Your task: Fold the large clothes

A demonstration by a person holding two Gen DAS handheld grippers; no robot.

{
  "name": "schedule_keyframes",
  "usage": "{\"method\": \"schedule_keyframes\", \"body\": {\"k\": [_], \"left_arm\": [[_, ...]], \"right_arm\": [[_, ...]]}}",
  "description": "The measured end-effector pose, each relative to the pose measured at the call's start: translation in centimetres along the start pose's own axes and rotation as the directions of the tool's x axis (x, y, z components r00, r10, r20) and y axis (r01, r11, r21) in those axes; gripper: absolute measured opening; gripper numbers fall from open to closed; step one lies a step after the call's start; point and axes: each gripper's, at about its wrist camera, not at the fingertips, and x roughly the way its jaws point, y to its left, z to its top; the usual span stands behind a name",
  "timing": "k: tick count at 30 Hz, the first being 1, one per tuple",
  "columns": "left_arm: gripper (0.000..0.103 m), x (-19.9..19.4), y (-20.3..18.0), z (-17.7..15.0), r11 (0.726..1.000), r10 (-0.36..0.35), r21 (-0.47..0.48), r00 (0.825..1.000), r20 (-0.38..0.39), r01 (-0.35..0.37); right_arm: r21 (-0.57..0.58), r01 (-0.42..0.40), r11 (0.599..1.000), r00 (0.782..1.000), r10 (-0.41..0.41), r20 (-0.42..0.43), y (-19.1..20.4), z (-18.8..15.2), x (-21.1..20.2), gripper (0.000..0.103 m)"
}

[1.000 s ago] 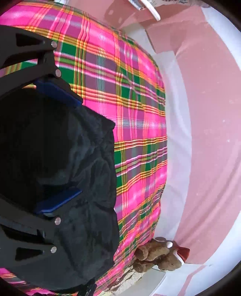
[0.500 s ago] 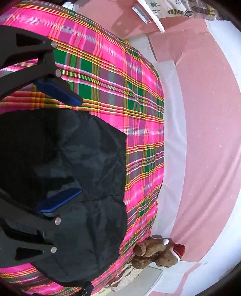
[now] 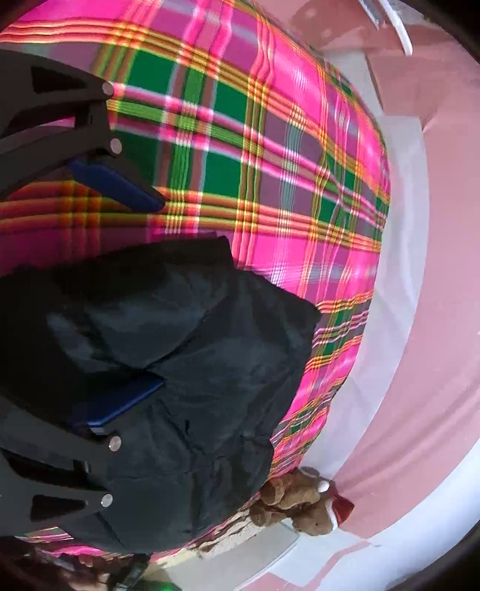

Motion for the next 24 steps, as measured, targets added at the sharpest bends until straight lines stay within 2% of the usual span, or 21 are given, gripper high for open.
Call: {"method": "schedule_keyframes", "body": {"k": [5,9,13,16,18,20,24], "left_arm": [[0.093,1.2,-0.3,0.8,1.0,-0.011,0.018,1.0,-0.022,0.011],[0.092,0.4,-0.1,0.8,1.0,-0.013,0.008,1.0,-0.009,0.013],[0.093,0.6,1.3,0.3,0.996,-0.085,-0.025,0.996,-0.042,0.084],[0.093,1.9,2.5,0.3,0.981,-0.182,-0.083,0.979,-0.096,0.174],[0.094,2.8,2.8,0.4,0.972,-0.222,-0.109,0.968,-0.113,0.21],[0.098,3.6,2.7,0.7,0.97,-0.235,-0.098,0.964,-0.122,0.224],[0.1,4.7,2.4,1.3,0.966,-0.253,-0.091,0.96,-0.122,0.243]], "right_arm": [[0.034,-0.019,0.999,0.999,0.02,-0.026,-0.7,1.3,1.2,0.082],[0.05,-0.025,0.998,0.999,0.027,-0.037,-0.8,1.2,0.9,0.082],[0.091,-0.085,0.992,0.994,0.091,-0.065,-2.1,0.3,0.6,0.082],[0.127,-0.141,0.982,0.984,0.153,-0.092,-3.2,-0.3,0.9,0.082],[0.155,-0.166,0.974,0.977,0.184,-0.111,-3.5,-0.2,1.6,0.083],[0.156,-0.182,0.971,0.971,0.202,-0.126,-3.6,0.2,2.5,0.084],[0.172,-0.223,0.96,0.959,0.248,-0.14,-3.8,1.5,4.4,0.085]]}}
